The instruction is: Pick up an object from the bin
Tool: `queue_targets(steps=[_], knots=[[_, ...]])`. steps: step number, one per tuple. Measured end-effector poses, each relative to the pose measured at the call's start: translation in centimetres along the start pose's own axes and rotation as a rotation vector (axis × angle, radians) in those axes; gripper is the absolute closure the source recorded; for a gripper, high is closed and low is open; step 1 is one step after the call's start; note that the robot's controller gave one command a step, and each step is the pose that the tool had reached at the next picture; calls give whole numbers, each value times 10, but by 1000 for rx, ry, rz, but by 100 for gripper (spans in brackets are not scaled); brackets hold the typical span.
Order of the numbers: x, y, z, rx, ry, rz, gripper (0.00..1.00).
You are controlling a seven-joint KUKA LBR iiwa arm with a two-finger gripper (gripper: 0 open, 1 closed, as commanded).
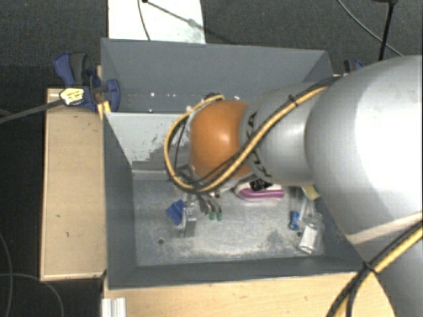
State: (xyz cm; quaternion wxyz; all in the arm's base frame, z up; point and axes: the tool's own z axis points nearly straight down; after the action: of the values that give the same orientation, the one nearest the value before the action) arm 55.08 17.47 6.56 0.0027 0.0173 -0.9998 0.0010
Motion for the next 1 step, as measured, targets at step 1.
queue_targets(steps=[1], knots=[[-2,4,-5,-3,-7,1,100]])
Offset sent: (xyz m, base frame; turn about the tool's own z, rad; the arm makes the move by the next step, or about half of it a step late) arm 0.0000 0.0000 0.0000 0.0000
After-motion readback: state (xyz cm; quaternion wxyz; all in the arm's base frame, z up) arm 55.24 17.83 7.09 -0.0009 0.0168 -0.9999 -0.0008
